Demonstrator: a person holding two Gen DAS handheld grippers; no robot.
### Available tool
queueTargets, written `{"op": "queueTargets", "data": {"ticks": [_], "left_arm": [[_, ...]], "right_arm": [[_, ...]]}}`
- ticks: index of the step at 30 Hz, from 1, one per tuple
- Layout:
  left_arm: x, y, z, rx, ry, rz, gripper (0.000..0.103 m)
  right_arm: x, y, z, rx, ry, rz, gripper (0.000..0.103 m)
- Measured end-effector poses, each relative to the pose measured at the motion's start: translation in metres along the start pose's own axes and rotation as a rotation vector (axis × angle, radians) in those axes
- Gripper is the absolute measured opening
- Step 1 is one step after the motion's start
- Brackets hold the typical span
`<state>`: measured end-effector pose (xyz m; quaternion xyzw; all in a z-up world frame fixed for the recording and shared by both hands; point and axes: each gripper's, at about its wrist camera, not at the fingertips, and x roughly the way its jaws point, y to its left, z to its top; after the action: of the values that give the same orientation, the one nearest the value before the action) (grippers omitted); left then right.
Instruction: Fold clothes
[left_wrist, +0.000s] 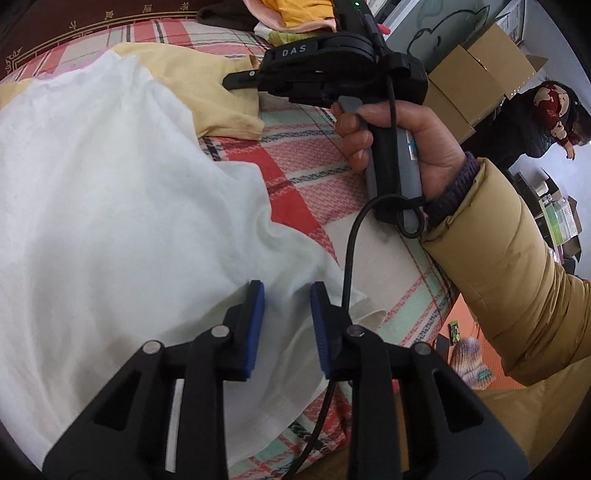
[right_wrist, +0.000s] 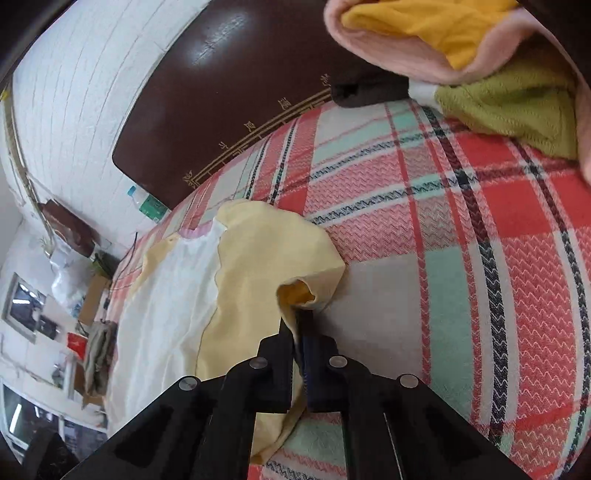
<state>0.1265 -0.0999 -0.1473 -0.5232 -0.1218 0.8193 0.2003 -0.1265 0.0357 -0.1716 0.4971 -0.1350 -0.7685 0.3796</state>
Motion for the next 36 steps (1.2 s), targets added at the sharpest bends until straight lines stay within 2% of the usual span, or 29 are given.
{"op": "queueTargets", "data": {"ticks": [2, 7, 11, 14, 17, 18, 20, 21, 22, 24, 25, 27, 28, 29, 30, 32, 36], "left_arm": [[-0.002, 0.003, -0.001, -0.014, -0.005, -0.035, 0.028], [-0.004, 0.012, -0.006, -0.068, -0.012, -0.178, 0.028], [-0.017, 0.016, -0.009, -0.071, -0.034, -0.285, 0.028], [-0.022, 0.026, -0.011, -0.087, -0.055, -0.332, 0.028], [-0.023, 0.035, -0.017, -0.104, -0.061, -0.320, 0.028], [-0.025, 0.039, -0.019, -0.107, -0.061, -0.313, 0.028], [-0.028, 0.045, -0.024, -0.102, -0.064, -0.295, 0.029], [-0.028, 0.045, -0.023, -0.095, -0.067, -0.282, 0.031], [-0.028, 0.045, -0.022, -0.088, -0.070, -0.268, 0.035], [-0.028, 0.046, -0.020, -0.073, -0.076, -0.241, 0.063], [-0.026, 0.045, -0.019, -0.067, -0.074, -0.252, 0.065], [-0.016, 0.042, -0.013, -0.063, -0.069, -0.280, 0.066], [-0.013, 0.041, -0.012, -0.063, -0.065, -0.282, 0.066], [-0.011, 0.041, -0.012, -0.063, -0.060, -0.282, 0.066], [-0.006, 0.040, -0.009, -0.065, -0.057, -0.282, 0.066], [-0.007, 0.041, -0.006, -0.073, -0.064, -0.285, 0.066], [-0.015, 0.048, 0.000, -0.092, -0.102, -0.299, 0.066]], "right_arm": [[-0.012, 0.002, 0.004, 0.002, -0.034, 0.033, 0.004], [-0.042, 0.024, 0.020, -0.014, -0.096, 0.140, 0.003], [-0.053, 0.057, 0.031, -0.053, -0.117, 0.143, 0.003], [-0.048, 0.092, 0.035, -0.130, -0.108, 0.148, 0.003], [-0.032, 0.114, 0.035, -0.189, -0.084, 0.053, 0.006], [-0.028, 0.111, 0.033, -0.194, -0.072, 0.015, 0.012], [-0.021, 0.105, 0.030, -0.202, -0.051, -0.065, 0.034], [-0.019, 0.095, 0.026, -0.199, -0.048, -0.115, 0.051], [-0.017, 0.086, 0.022, -0.194, -0.042, -0.163, 0.061], [-0.008, 0.064, 0.016, -0.170, 0.013, -0.214, 0.065], [-0.002, 0.055, 0.011, -0.161, 0.046, -0.216, 0.065], [0.007, 0.055, 0.002, -0.213, 0.058, -0.246, 0.065], [0.011, 0.055, -0.003, -0.239, 0.063, -0.261, 0.060], [0.015, 0.055, -0.007, -0.260, 0.073, -0.267, 0.049], [0.016, 0.056, -0.008, -0.258, 0.098, -0.233, 0.008], [0.017, 0.056, -0.007, -0.212, 0.125, -0.160, 0.005], [-0.006, 0.073, 0.008, -0.146, 0.039, -0.048, 0.004]]}}
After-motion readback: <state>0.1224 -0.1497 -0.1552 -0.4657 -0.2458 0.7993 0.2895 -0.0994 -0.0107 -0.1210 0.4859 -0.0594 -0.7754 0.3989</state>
